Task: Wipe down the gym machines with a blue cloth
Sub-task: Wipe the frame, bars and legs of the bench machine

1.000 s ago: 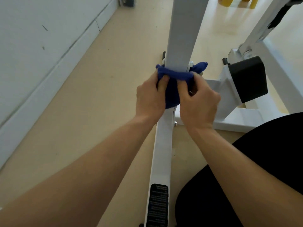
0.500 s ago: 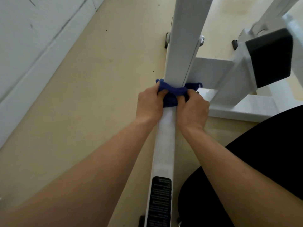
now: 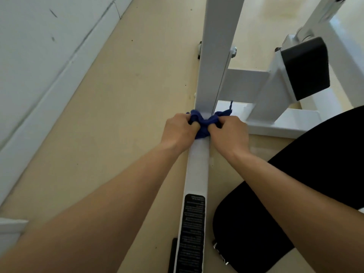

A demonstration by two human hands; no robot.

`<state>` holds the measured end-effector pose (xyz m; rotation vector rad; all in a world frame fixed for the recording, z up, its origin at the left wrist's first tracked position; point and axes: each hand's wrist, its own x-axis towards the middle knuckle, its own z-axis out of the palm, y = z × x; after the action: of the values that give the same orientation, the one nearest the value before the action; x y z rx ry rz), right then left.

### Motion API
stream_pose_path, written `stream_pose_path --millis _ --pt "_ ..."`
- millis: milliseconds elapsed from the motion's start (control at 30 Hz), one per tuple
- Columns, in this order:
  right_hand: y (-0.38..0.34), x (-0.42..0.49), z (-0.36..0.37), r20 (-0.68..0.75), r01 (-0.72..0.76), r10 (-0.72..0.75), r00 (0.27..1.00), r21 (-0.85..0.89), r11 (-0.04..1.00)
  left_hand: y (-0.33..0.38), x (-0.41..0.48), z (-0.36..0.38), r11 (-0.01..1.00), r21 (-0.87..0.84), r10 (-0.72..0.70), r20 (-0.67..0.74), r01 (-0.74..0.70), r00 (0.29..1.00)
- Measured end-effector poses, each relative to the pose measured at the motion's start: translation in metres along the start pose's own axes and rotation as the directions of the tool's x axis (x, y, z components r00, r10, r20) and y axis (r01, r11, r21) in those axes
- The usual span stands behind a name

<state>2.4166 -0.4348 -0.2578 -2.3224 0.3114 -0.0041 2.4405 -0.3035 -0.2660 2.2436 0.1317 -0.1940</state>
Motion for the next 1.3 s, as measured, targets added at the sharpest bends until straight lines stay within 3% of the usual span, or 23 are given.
stream_pose_path --millis 133,267,400,667,767,967,1100,1300 --pt "0.006 -0.025 0.001 0.037 -0.021 0.023 0.999 -0.050 0.999 -0.011 -0.027 -0.002 0.999 -0.027 -0.030 0.030 0.031 0.999" --pt "0.001 -0.020 0.009 -0.048 -0.058 0.058 0.997 -0.018 0.998 0.004 -0.007 0.008 0.998 0.070 -0.006 -0.017 0.007 1.000" --pt "0.007 -0.032 0.019 -0.056 -0.079 0.083 0.995 0.076 0.994 0.003 -0.011 0.014 0.999 0.035 -0.021 -0.027 0.022 0.999" --pt "0.010 -0.074 -0.012 0.179 -0.100 0.097 0.979 0.008 0.995 -0.012 -0.057 -0.019 0.990 0.142 -0.047 0.190 0.020 0.981" --pt "0.001 -0.082 -0.029 0.256 -0.139 0.120 0.959 0.055 0.989 -0.004 -0.069 -0.033 0.983 0.186 -0.043 0.218 0.001 0.975" --pt "-0.059 -0.068 -0.074 0.105 -0.024 0.001 0.995 0.220 0.975 0.042 -0.073 -0.084 0.992 -0.115 0.045 0.020 -0.043 0.999" --pt "-0.101 -0.066 -0.108 0.003 0.070 -0.075 0.997 0.331 0.941 0.082 -0.079 -0.119 0.911 -0.400 0.049 -0.140 -0.102 0.989" --pt "-0.157 -0.069 -0.149 -0.182 0.223 -0.151 0.972 0.492 0.841 0.144 -0.098 -0.155 0.811 -0.495 0.230 -0.220 -0.312 0.948"
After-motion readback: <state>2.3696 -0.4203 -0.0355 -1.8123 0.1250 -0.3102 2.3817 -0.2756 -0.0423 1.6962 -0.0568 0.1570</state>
